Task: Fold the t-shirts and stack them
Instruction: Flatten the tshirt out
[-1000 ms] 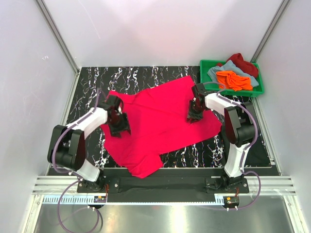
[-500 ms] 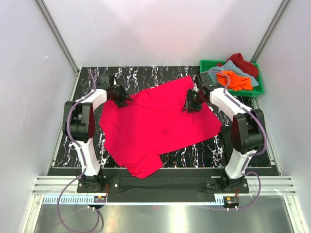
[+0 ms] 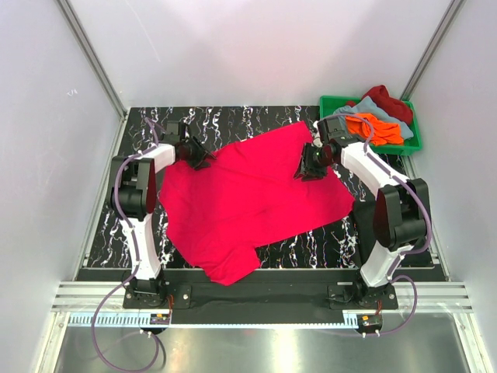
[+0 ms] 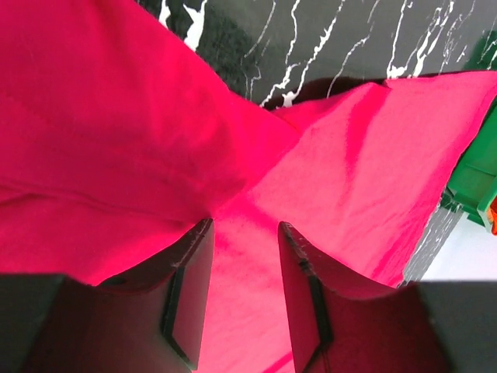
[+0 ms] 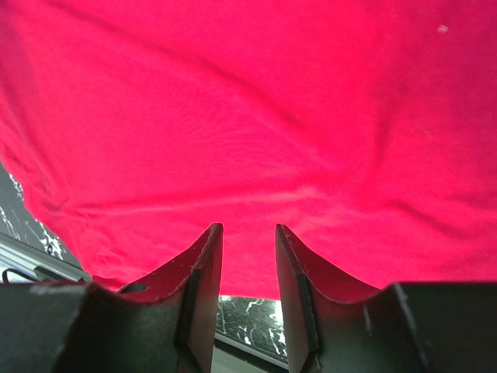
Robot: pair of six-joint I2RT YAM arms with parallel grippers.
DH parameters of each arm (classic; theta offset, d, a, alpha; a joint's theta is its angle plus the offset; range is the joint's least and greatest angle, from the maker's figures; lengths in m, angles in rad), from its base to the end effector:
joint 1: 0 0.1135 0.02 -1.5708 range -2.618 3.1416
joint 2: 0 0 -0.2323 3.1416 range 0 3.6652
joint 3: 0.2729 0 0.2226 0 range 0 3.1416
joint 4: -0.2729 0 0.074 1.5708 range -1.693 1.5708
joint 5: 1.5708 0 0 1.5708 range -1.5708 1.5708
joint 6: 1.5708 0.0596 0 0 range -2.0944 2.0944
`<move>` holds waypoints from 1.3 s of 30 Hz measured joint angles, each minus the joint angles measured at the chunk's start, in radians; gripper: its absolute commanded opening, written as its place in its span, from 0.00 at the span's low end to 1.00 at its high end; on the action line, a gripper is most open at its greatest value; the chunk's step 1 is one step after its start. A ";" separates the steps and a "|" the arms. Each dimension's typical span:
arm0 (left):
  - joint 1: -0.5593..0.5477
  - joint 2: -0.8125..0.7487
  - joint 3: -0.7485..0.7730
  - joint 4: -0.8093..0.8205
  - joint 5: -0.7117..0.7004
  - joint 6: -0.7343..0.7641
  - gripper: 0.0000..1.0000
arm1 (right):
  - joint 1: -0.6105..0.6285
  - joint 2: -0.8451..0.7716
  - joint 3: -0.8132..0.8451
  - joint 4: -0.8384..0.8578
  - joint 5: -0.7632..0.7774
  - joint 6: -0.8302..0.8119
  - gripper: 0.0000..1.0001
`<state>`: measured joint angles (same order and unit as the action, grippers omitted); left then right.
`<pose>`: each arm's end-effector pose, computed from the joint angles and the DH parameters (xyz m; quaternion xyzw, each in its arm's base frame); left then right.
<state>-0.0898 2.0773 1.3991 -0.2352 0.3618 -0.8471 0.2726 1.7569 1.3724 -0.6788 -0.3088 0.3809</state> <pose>0.4130 -0.0584 0.1262 -0.2902 0.8865 -0.2953 0.2064 0.3300 0.1111 0.2027 0.0132 0.9572 0.2206 0.1871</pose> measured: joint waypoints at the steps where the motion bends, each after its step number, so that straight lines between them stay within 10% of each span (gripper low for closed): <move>1: 0.000 0.005 0.002 0.002 0.000 -0.001 0.41 | -0.007 0.000 -0.006 -0.001 -0.001 0.000 0.40; 23: -0.019 0.000 0.008 -0.059 -0.087 0.013 0.42 | -0.043 0.000 -0.020 -0.006 -0.053 -0.012 0.41; 32: -0.019 0.037 0.089 -0.091 -0.100 0.051 0.04 | -0.050 0.000 -0.021 -0.006 -0.063 -0.011 0.41; 39: -0.024 0.037 0.178 -0.117 -0.121 0.114 0.00 | -0.050 0.000 -0.021 -0.006 -0.077 -0.011 0.41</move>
<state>-0.1143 2.1147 1.5772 -0.3519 0.2413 -0.7334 0.2222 1.7569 1.3510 -0.6849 -0.3862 0.3695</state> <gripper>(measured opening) 0.009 0.405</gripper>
